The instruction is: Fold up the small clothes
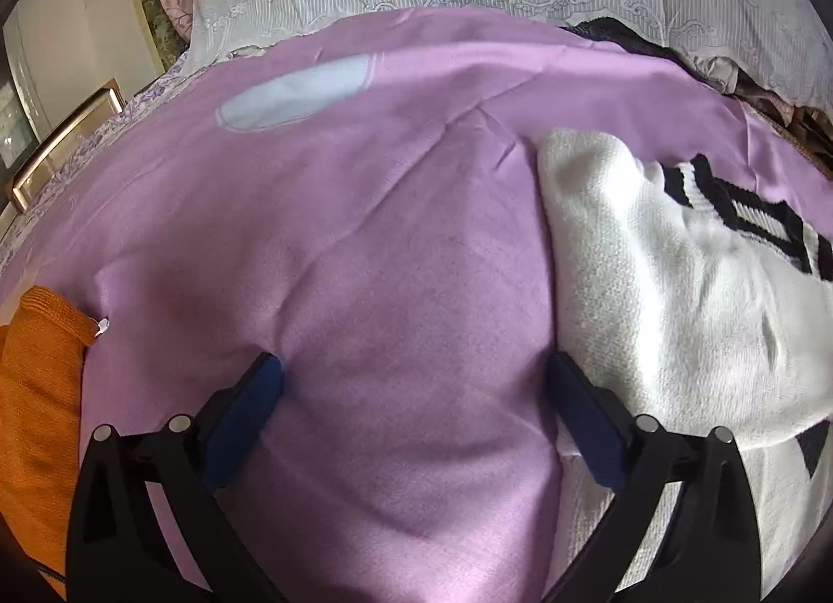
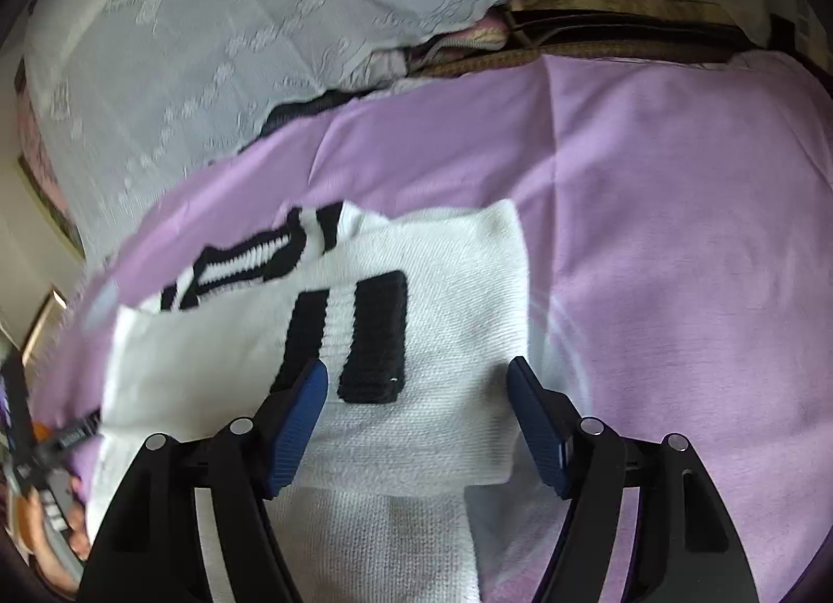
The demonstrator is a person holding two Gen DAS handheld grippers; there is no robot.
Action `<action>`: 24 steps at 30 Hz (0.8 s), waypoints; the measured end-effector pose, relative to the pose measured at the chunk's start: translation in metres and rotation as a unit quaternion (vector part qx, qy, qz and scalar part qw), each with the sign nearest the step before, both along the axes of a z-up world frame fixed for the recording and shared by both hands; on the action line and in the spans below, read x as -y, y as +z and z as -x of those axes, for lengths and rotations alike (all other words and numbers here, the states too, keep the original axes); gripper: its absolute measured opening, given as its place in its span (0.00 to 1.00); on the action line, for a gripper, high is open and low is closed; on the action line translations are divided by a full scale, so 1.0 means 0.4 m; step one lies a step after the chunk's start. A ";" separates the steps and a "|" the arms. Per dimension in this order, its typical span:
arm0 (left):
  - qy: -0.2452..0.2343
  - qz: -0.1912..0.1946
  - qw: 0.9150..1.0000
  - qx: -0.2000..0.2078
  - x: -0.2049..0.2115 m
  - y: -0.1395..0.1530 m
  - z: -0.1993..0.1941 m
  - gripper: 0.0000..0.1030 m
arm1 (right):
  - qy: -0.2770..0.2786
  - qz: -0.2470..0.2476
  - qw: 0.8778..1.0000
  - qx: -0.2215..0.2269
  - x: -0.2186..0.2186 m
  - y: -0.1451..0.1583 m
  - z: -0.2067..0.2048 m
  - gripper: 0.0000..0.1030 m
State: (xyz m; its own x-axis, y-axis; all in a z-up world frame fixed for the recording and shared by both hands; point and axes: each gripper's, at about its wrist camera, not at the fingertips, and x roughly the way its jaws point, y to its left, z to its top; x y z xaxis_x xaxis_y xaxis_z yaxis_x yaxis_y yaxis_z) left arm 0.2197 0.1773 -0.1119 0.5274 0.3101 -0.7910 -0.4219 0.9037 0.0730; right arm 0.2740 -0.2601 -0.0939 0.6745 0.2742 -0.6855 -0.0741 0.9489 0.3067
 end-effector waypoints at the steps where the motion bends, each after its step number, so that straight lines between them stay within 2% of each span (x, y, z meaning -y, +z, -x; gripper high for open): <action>1: 0.000 0.000 1.000 0.005 0.001 0.007 0.012 0.96 | -0.011 -0.011 1.000 0.004 0.016 0.000 0.013 0.70; 3: -0.015 0.034 0.999 0.027 -0.002 0.031 0.047 0.96 | -0.015 -0.046 0.999 0.003 0.042 0.003 0.039 0.70; 5: -0.048 0.096 0.993 0.052 -0.010 0.053 0.098 0.96 | -0.015 -0.075 0.997 0.009 0.063 0.015 0.076 0.70; 7: -0.087 0.144 0.983 0.070 0.000 0.064 0.151 0.96 | -0.014 -0.073 0.997 0.016 0.074 0.024 0.118 0.70; 9: -0.130 0.167 0.975 0.071 0.029 0.060 0.194 0.96 | -0.005 -0.070 0.997 0.019 0.079 0.029 0.165 0.70; 11: -0.162 0.150 0.974 0.055 0.081 0.042 0.235 0.96 | 0.009 -0.066 0.998 0.018 0.075 0.027 0.217 0.70; 14: -0.200 0.093 0.975 0.017 0.168 -0.001 0.286 0.96 | 0.026 -0.044 0.999 0.013 0.062 0.013 0.284 0.70; 16: -0.220 0.048 0.974 0.006 0.224 -0.015 0.331 0.96 | 0.035 -0.028 0.999 0.005 0.055 0.002 0.318 0.70; 17: -0.227 0.041 0.973 0.006 0.236 -0.013 0.349 0.96 | 0.037 -0.025 0.999 0.001 0.055 -0.002 0.331 0.70; 19: -0.246 0.068 0.967 0.002 0.237 -0.015 0.385 0.96 | 0.037 -0.031 0.999 -0.002 0.067 -0.009 0.363 0.70; 21: -0.260 0.078 0.962 0.002 0.229 -0.016 0.423 0.96 | 0.038 -0.046 0.998 -0.006 0.086 -0.016 0.396 0.71; 24: -0.291 0.119 0.949 0.008 0.216 -0.006 0.496 0.96 | 0.040 -0.070 0.997 -0.003 0.115 -0.024 0.456 0.72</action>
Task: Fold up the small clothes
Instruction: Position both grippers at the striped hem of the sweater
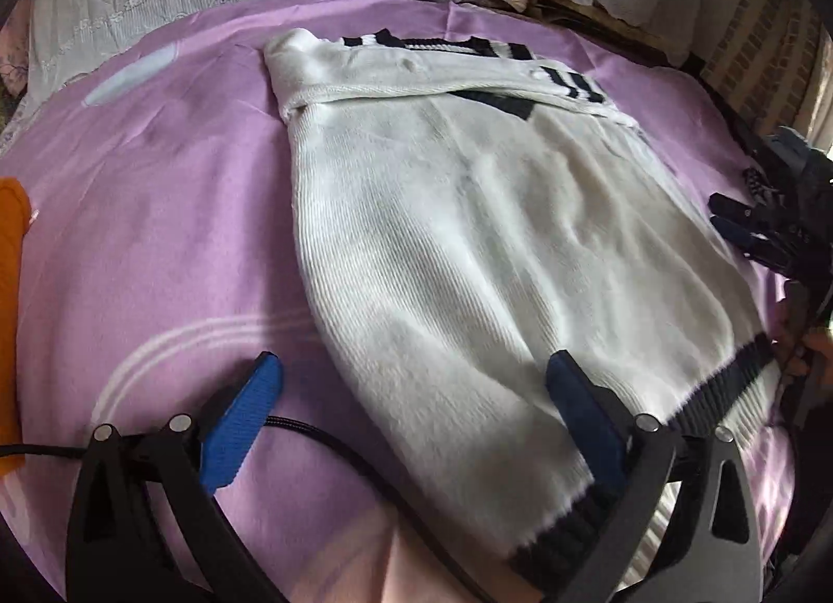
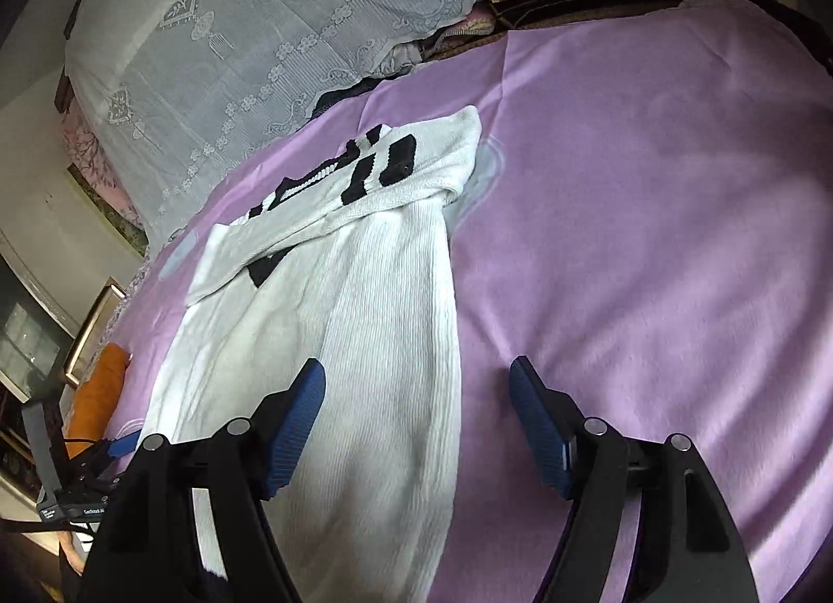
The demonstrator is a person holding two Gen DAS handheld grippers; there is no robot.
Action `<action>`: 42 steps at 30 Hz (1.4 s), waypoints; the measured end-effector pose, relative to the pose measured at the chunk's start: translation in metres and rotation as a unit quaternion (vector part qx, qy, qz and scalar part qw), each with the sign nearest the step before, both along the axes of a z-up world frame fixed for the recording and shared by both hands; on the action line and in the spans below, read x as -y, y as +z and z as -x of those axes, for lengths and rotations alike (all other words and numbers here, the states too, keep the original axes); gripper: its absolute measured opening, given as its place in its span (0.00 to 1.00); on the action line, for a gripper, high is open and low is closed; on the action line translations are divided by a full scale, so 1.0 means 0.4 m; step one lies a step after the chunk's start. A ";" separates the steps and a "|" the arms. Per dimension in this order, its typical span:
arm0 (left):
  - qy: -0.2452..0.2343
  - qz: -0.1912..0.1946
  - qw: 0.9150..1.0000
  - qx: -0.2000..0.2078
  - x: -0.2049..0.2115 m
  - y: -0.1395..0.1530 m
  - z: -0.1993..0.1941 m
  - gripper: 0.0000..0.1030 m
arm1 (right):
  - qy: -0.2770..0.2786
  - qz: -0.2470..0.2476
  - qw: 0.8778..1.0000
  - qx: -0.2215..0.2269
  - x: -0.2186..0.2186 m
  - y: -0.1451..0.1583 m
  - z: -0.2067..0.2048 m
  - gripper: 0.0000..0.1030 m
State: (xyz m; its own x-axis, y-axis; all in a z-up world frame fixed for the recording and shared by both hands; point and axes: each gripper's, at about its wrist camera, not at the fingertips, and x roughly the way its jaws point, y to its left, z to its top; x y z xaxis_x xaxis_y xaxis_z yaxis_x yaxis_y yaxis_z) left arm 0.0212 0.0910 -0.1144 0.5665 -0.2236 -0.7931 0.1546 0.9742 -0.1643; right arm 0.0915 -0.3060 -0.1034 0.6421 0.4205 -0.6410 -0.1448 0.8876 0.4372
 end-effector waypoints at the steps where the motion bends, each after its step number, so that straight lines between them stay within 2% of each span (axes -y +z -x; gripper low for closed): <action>1: -0.018 0.024 1.000 -0.008 -0.009 0.003 0.025 0.96 | 0.000 -0.010 1.000 0.002 0.011 0.000 0.023 0.72; 5: -0.061 0.062 0.996 -0.016 0.003 0.006 0.121 0.96 | 0.007 -0.049 0.999 0.004 0.048 -0.004 0.103 0.74; 9: -0.088 0.122 0.988 -0.021 0.035 0.019 0.169 0.96 | 0.030 -0.074 0.997 0.002 0.060 -0.006 0.177 0.74; 12: -0.084 0.135 0.987 -0.016 0.053 0.017 0.161 0.96 | 0.057 -0.075 0.995 -0.007 0.046 -0.007 0.212 0.74; 14: -0.058 0.137 0.989 -0.024 0.042 -0.002 0.136 0.96 | 0.070 -0.072 0.995 -0.013 0.035 -0.007 0.227 0.74; 17: -0.029 0.177 0.983 -0.028 0.005 -0.005 0.107 0.96 | 0.090 -0.074 0.993 -0.024 0.026 -0.008 0.250 0.74; 20: -0.041 0.197 0.979 -0.031 0.004 0.004 0.095 0.95 | 0.104 -0.073 0.991 -0.029 0.023 -0.009 0.272 0.74; 22: -0.059 0.191 0.979 -0.035 0.027 -0.002 0.102 0.95 | 0.113 -0.064 0.991 -0.028 0.014 -0.008 0.282 0.71; 24: -0.067 0.164 0.984 -0.031 0.050 -0.010 0.120 0.91 | 0.121 -0.055 0.991 -0.032 0.004 -0.010 0.287 0.54; 26: -0.070 0.151 0.986 -0.023 0.054 -0.012 0.140 0.84 | 0.135 -0.054 0.988 -0.043 -0.006 -0.019 0.296 0.49; 29: -0.073 0.180 0.981 -0.027 0.027 -0.010 0.143 0.78 | 0.144 -0.051 0.987 -0.044 -0.010 -0.021 0.303 0.49; 32: -0.059 0.203 0.977 -0.034 0.014 -0.010 0.106 0.78 | 0.141 -0.065 0.986 -0.052 -0.011 -0.026 0.288 0.49; 35: -0.055 0.206 0.976 -0.037 0.025 -0.012 0.088 0.78 | 0.138 -0.061 0.987 -0.050 -0.023 -0.025 0.285 0.49; 37: -0.069 0.210 0.975 -0.038 0.029 -0.012 0.104 0.77 | 0.139 -0.061 0.987 -0.050 -0.023 -0.023 0.290 0.48; 40: -0.089 0.224 0.970 -0.039 0.019 -0.015 0.152 0.67 | 0.143 -0.067 0.986 -0.054 -0.023 -0.024 0.289 0.47; 42: -0.089 0.223 0.970 -0.035 0.015 -0.019 0.158 0.61 | 0.144 -0.073 0.985 -0.056 -0.021 -0.028 0.285 0.45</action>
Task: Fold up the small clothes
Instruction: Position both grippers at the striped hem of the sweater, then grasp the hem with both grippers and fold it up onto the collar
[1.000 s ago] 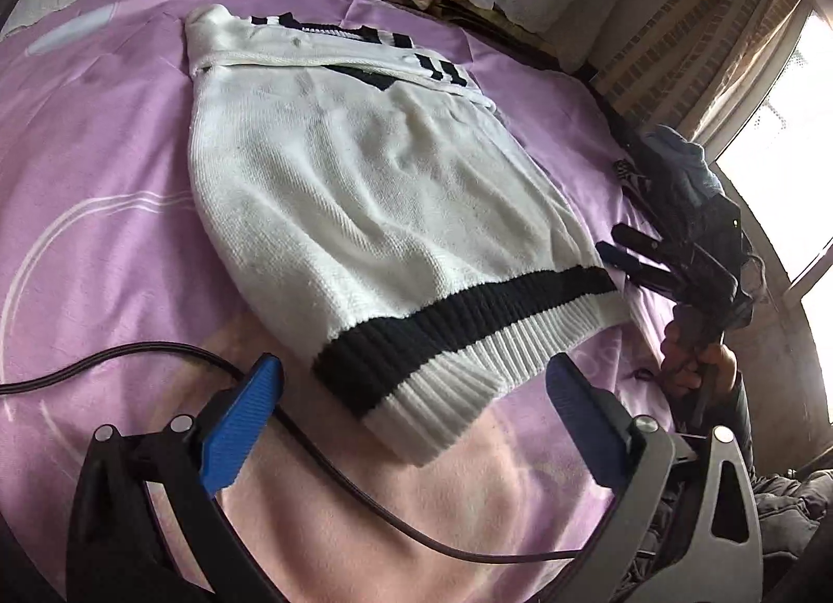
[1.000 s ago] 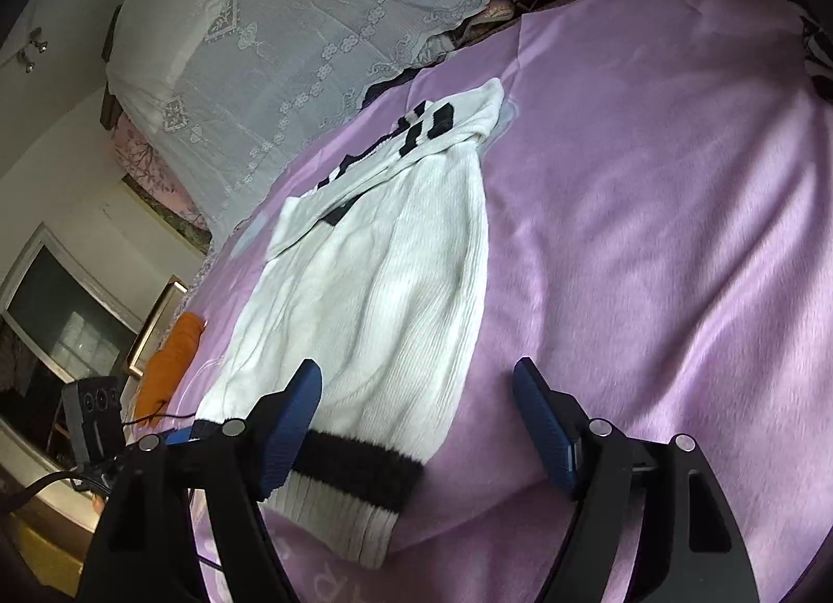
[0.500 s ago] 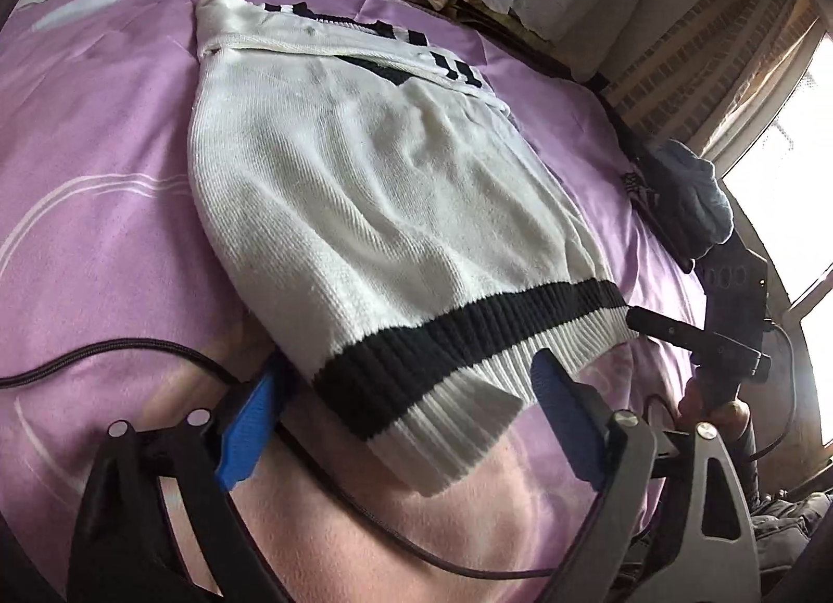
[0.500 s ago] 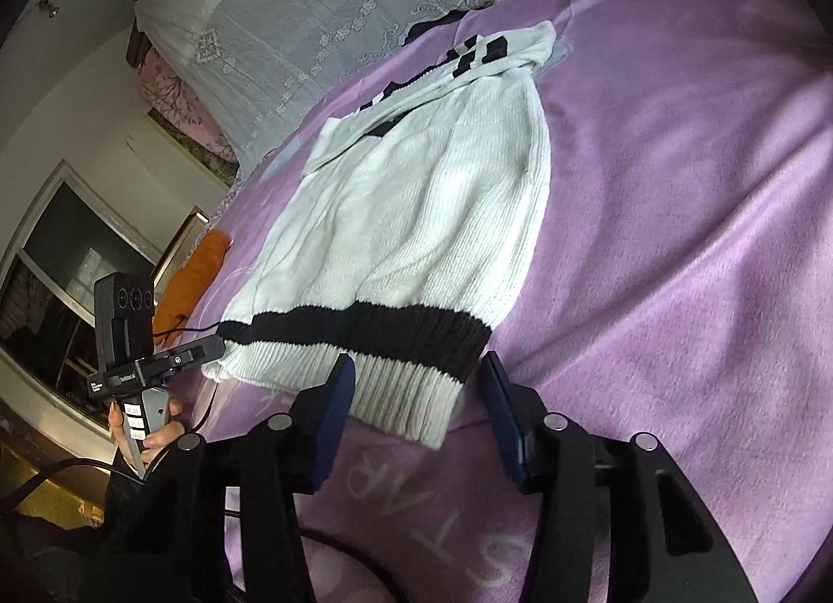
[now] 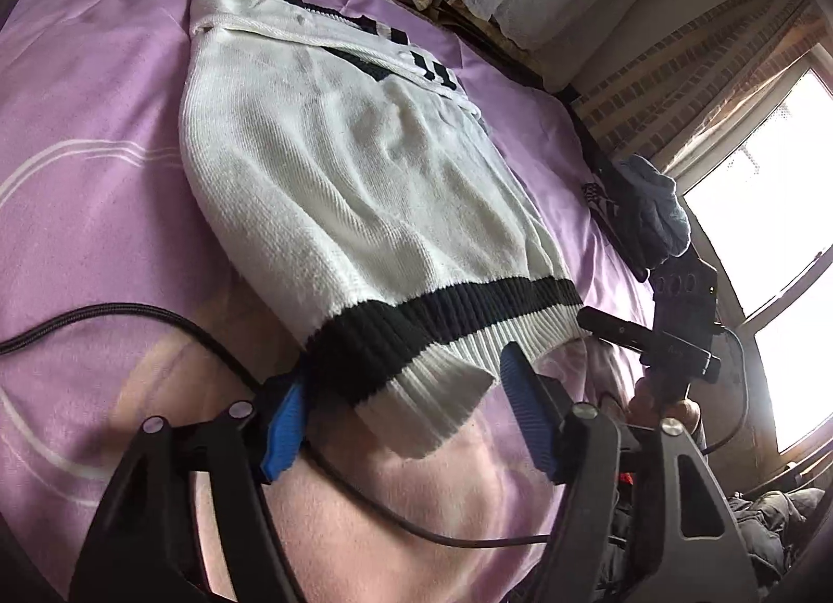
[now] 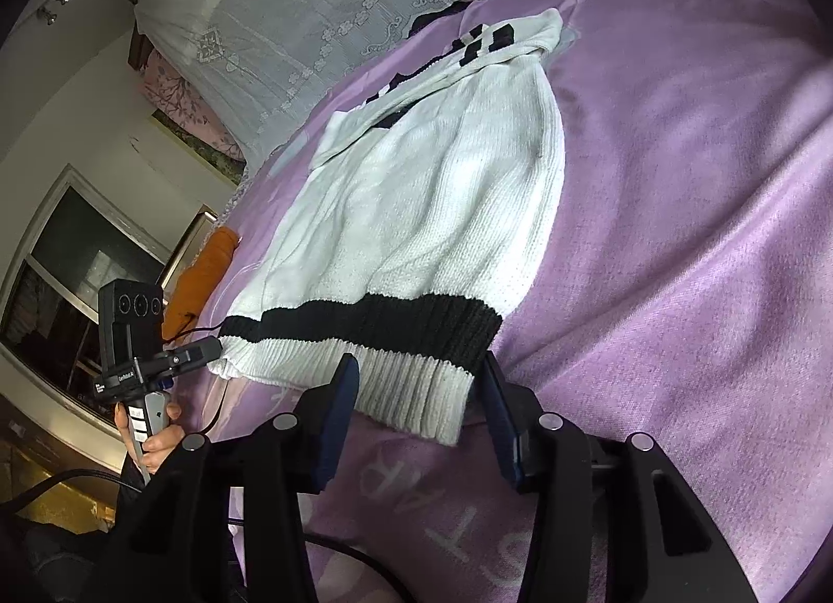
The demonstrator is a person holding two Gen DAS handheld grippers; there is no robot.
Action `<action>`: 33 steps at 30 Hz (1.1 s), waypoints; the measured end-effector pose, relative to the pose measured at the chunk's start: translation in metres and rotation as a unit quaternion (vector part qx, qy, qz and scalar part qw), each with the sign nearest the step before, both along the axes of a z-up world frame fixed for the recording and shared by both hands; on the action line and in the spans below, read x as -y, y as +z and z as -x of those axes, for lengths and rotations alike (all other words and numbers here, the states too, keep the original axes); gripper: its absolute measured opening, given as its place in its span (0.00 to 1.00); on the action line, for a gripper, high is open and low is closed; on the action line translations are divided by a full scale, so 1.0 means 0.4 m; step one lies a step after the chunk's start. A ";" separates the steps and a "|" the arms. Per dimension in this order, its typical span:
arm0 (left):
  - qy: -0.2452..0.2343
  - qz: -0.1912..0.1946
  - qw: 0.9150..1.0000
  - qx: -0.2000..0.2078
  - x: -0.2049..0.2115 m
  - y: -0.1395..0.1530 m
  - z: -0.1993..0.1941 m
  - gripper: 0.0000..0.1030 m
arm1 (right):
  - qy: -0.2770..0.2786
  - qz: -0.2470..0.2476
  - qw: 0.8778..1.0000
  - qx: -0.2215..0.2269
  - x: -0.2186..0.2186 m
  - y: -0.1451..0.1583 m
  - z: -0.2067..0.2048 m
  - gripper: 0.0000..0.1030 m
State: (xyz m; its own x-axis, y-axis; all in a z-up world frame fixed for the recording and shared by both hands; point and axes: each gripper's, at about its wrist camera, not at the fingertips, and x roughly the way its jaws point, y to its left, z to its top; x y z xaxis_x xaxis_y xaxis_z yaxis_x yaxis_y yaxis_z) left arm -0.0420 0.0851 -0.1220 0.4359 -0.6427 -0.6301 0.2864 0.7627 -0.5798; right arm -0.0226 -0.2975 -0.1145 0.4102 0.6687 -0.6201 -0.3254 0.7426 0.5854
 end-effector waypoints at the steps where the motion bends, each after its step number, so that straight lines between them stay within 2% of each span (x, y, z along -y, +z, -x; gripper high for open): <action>1: 0.005 0.004 1.000 0.000 -0.003 -0.002 -0.009 0.60 | 0.000 -0.003 1.000 -0.001 0.000 -0.001 -0.002 0.44; 3: 0.024 0.005 1.000 0.003 -0.008 -0.005 -0.036 0.59 | -0.003 -0.006 1.000 -0.003 0.003 -0.004 -0.006 0.37; 7: 0.020 0.001 1.000 0.002 0.003 -0.004 -0.044 0.55 | -0.010 -0.013 1.000 -0.006 0.009 -0.009 -0.006 0.25; 8: 0.018 -0.004 1.000 0.004 0.002 -0.004 -0.032 0.45 | -0.011 -0.014 1.000 -0.005 0.010 -0.008 -0.004 0.21; 11: 0.015 0.004 1.000 0.002 -0.015 -0.009 -0.002 0.24 | -0.012 -0.019 1.000 0.004 0.006 -0.002 0.002 0.17; 15: 0.024 0.002 0.999 0.024 -0.014 0.009 -0.014 0.12 | -0.018 -0.022 0.999 0.019 0.005 0.017 0.005 0.16; 20: 0.030 0.010 0.998 0.059 -0.017 0.061 -0.050 0.11 | -0.016 -0.034 0.998 0.044 0.008 0.070 -0.012 0.15; 24: 0.052 0.014 0.997 0.060 -0.038 0.077 -0.103 0.11 | -0.017 -0.040 0.997 0.060 -0.004 0.103 -0.052 0.14; 33: 0.090 0.007 0.994 0.061 -0.070 0.110 -0.239 0.11 | -0.033 -0.056 0.996 0.067 -0.041 0.149 -0.211 0.13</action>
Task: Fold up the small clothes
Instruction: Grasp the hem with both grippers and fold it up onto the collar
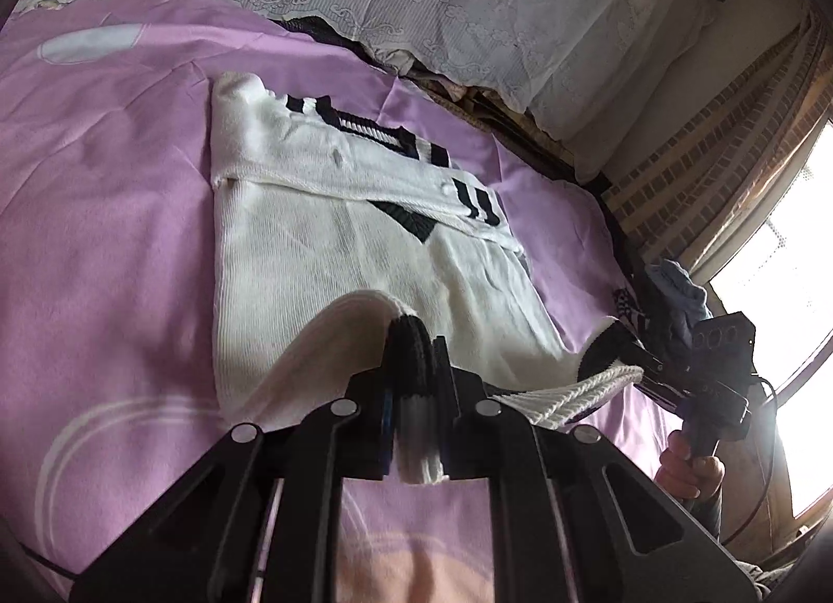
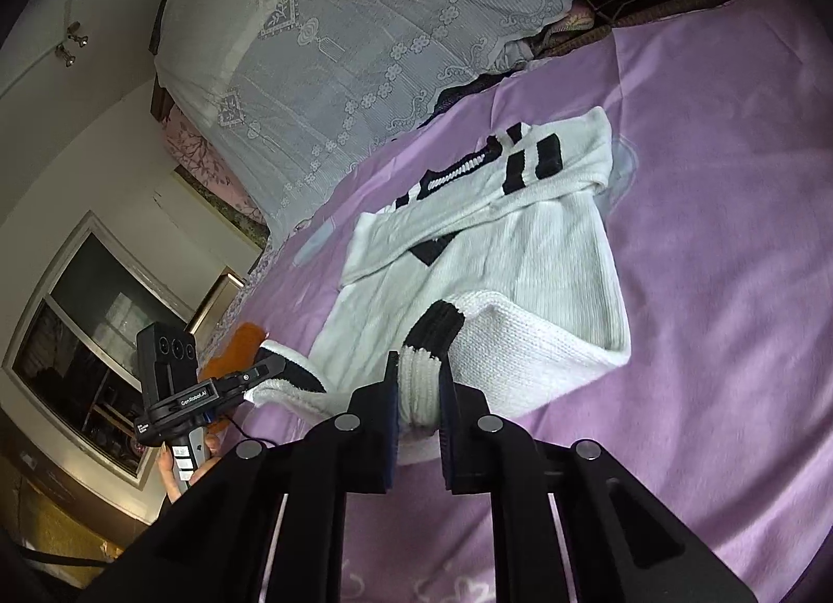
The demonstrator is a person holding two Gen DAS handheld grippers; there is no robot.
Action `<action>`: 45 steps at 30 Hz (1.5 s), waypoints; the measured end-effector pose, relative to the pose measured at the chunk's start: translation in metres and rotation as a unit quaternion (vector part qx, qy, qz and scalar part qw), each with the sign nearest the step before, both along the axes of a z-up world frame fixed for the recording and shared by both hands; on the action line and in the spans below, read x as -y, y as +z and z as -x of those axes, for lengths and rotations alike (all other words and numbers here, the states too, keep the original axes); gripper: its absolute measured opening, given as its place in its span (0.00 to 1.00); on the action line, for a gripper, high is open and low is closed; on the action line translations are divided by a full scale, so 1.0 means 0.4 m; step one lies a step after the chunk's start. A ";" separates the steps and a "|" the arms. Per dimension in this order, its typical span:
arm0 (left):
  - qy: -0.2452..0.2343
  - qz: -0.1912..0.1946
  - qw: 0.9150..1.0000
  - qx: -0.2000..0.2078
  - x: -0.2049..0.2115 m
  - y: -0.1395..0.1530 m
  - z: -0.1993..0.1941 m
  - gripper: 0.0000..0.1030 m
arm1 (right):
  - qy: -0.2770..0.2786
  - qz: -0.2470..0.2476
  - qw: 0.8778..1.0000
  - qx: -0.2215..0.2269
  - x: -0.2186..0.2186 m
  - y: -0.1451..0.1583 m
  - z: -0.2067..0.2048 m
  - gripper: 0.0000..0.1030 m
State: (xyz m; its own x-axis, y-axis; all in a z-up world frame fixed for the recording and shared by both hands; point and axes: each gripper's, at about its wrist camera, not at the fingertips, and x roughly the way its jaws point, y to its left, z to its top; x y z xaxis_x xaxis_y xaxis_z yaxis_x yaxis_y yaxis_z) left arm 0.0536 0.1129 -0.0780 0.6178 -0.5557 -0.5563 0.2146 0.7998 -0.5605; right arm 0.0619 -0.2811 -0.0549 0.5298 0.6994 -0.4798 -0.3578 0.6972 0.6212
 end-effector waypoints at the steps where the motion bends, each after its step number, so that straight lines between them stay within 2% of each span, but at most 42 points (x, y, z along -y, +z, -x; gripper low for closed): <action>1: 0.004 -0.001 1.000 0.001 -0.006 0.005 -0.014 0.11 | -0.002 -0.001 1.000 0.001 -0.005 0.006 -0.021 0.12; 15: 0.046 -0.022 0.999 0.001 -0.044 0.041 -0.229 0.11 | -0.036 -0.009 0.999 -0.013 -0.057 0.037 -0.297 0.12; 26: 0.081 -0.014 0.997 0.013 -0.077 0.080 -0.405 0.11 | -0.060 -0.034 0.997 -0.019 -0.089 0.032 -0.508 0.12; 36: 0.108 -0.025 0.994 0.008 -0.101 0.064 -0.560 0.11 | -0.073 -0.036 0.996 -0.021 -0.132 0.015 -0.689 0.12; 41: 0.116 -0.023 0.993 -0.020 -0.109 0.013 -0.615 0.11 | -0.076 -0.026 0.996 -0.048 -0.149 -0.029 -0.769 0.13; 43: 0.124 -0.014 0.992 -0.033 -0.120 -0.012 -0.625 0.18 | -0.079 -0.030 0.994 -0.066 -0.145 -0.058 -0.791 0.15; 44: 0.128 -0.009 0.991 -0.036 -0.126 -0.020 -0.626 0.20 | -0.080 -0.036 0.993 -0.072 -0.140 -0.072 -0.795 0.25; 45: 0.127 0.001 0.991 -0.039 -0.133 -0.027 -0.627 0.21 | -0.084 -0.043 0.993 -0.075 -0.131 -0.079 -0.797 0.39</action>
State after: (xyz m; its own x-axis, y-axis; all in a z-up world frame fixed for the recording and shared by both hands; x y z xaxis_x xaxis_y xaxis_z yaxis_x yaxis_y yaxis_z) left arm 0.3043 0.1660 -0.0887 0.6929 -0.3886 -0.6073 -0.0380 0.8215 -0.5690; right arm 0.3807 -0.2286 -0.0866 0.5704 0.6485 -0.5041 -0.1396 0.6813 0.7185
